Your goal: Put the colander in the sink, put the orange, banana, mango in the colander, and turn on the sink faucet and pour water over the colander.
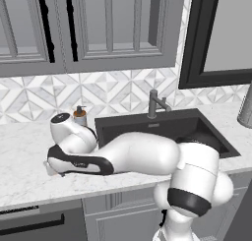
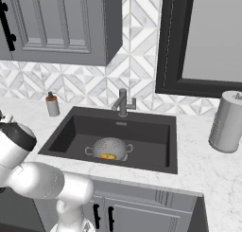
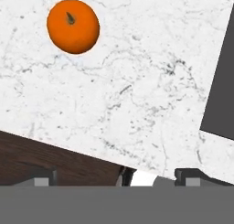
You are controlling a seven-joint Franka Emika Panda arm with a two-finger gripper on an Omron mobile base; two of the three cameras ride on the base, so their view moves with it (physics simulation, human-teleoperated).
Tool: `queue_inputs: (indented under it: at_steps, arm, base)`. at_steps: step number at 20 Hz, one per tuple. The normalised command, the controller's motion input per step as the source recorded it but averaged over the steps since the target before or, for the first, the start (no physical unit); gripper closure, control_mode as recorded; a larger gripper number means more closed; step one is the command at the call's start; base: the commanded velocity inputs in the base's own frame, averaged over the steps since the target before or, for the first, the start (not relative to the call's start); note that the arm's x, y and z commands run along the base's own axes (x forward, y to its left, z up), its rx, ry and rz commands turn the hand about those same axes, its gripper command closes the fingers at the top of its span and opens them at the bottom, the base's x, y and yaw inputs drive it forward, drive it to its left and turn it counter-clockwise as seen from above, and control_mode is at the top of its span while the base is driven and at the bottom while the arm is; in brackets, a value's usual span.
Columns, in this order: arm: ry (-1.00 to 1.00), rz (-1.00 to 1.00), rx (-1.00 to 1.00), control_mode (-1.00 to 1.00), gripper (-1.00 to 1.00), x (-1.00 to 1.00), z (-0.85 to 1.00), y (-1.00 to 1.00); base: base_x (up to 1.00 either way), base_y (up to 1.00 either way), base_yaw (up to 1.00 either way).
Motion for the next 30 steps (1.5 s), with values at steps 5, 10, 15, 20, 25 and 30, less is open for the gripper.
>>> queue_inputs:
  at_steps: [5,10,15,20,25,30]
  arm:
    - [0.0,0.04,-0.05,-1.0,-1.0,0.28,-0.35,0.07]
    - [0.0,0.03,0.0,-1.0,-1.0,0.27,-0.28,0.22]
    - [0.0,0.0,0.0,-1.0,-1.0,0.29,-0.2,0.32]
    - [0.0,0.0,0.0,-1.0,-1.0,0.31,-0.14,0.27]
    - [0.0,0.0,0.0,-1.0,-1.0,0.38,-0.07,0.3]
    - [0.0,0.0,0.0,-1.0,-1.0,0.32,-0.03,0.25]
  base:
    - [0.0,0.0,0.0]
    - [0.0,0.0,0.0]
    - [0.0,0.0,0.0]
    - [0.0,0.0,0.0]
    - [0.0,0.0,0.0]
    - [0.0,0.0,0.0]
